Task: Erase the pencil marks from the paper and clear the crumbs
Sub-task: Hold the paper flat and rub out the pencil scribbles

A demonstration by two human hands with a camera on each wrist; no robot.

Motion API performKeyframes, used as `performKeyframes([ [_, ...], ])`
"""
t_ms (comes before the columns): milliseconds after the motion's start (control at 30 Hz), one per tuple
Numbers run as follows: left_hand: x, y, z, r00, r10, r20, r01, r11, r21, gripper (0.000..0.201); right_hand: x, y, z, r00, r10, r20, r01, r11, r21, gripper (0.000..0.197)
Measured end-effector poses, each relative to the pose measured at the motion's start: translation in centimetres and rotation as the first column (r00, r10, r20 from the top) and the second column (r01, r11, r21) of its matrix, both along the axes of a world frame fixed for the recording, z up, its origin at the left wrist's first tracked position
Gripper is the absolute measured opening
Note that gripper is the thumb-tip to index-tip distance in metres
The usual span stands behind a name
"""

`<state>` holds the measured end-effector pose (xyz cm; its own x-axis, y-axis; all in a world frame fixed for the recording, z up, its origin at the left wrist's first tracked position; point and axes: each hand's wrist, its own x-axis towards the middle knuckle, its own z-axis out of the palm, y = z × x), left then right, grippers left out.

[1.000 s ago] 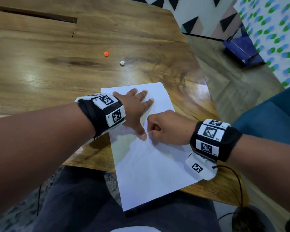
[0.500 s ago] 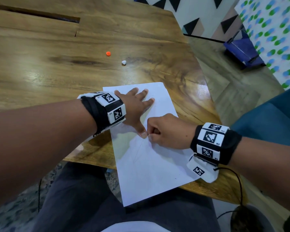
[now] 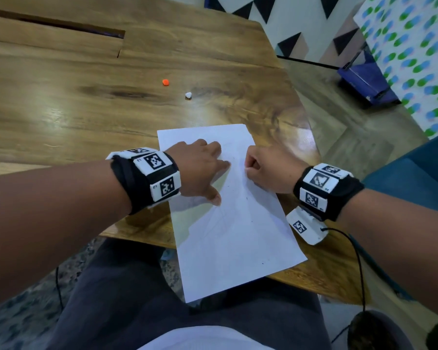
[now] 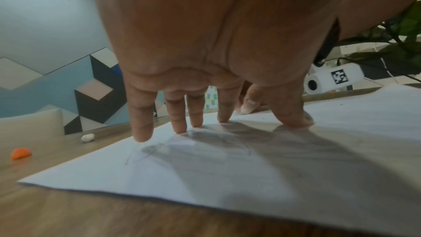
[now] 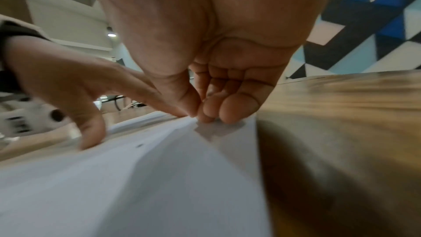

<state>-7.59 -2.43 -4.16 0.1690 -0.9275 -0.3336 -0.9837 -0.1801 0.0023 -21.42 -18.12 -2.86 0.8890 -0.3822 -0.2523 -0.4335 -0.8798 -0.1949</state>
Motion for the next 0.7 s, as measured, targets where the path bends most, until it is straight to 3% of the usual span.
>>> performKeyframes([
  [133, -0.2, 0.7, -0.2, 1.0, 0.012, -0.018, -0.011, 0.999, 0.036, 0.091, -2.0, 4.4, -0.3, 0.987, 0.163, -0.015, -0.162, 0.986, 0.044, 0.008],
  [233, -0.5, 1.0, -0.1, 1.0, 0.012, -0.017, -0.011, 0.997, 0.075, 0.109, -2.5, 5.9, -0.3, 0.97, 0.238, -0.054, -0.229, 0.964, 0.138, 0.009],
  [333, -1.0, 1.2, 0.1, 1.0, 0.018, -0.018, -0.016, 0.993, 0.113, 0.13, -1.5, 4.3, -0.1, 0.99, 0.137, -0.033, -0.133, 0.985, 0.11, 0.006],
  [467, -1.2, 1.2, 0.1, 0.999, 0.034, -0.023, -0.03, 0.99, 0.141, 0.14, -0.6, 2.2, -0.4, 0.998, -0.019, 0.055, 0.015, 0.998, 0.058, 0.005],
  [700, -0.6, 0.6, 0.1, 1.0, 0.025, 0.004, -0.025, 0.974, 0.224, 0.141, -2.2, 2.5, -0.6, 1.0, 0.001, 0.003, -0.002, 0.996, 0.091, 0.004],
])
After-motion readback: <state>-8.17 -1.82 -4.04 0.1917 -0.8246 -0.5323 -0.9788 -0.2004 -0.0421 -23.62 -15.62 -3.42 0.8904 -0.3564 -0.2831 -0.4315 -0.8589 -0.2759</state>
